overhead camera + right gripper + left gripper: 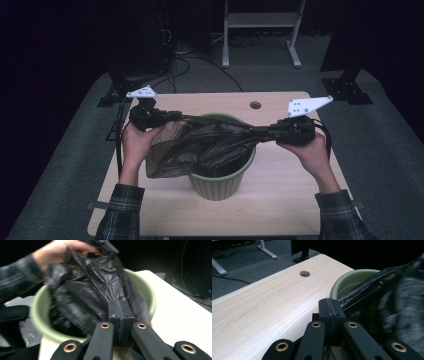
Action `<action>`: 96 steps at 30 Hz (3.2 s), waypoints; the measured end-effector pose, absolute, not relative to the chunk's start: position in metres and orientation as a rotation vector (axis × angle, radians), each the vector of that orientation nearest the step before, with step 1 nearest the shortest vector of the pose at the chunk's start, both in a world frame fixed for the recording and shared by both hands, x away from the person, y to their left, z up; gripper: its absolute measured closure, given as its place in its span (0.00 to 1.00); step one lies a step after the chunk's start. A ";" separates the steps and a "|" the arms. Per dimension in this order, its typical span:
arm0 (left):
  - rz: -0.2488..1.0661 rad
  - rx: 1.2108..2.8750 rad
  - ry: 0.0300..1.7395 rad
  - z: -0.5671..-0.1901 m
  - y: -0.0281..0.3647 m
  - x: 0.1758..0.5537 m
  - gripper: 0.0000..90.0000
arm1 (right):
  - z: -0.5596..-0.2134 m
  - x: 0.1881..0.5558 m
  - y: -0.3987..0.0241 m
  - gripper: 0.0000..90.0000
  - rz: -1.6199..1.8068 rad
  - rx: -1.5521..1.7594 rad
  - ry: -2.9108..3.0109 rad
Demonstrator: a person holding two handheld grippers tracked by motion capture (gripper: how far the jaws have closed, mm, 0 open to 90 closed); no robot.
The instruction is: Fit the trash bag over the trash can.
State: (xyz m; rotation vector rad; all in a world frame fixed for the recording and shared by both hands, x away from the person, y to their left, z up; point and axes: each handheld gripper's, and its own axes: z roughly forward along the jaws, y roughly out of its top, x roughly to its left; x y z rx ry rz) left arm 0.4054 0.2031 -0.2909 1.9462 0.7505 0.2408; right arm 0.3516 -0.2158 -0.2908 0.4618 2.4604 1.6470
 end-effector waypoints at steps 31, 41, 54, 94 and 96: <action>0.252 1.943 0.752 -0.288 0.206 0.402 1.00 | -0.343 0.266 -0.256 0.81 1.730 0.458 2.503; 0.255 1.937 0.738 -0.285 0.203 0.402 1.00 | -0.274 0.304 -0.240 0.61 1.700 0.464 2.304; 0.252 1.938 0.744 -0.288 0.208 0.405 1.00 | -0.300 0.380 -0.214 0.82 1.522 0.684 2.316; 0.130 1.977 0.867 -0.375 0.215 0.419 1.00 | -0.296 0.375 -0.259 0.55 1.674 0.856 2.137; 0.132 1.974 0.869 -0.375 0.216 0.418 1.00 | -0.283 0.368 -0.254 0.53 1.718 0.793 2.138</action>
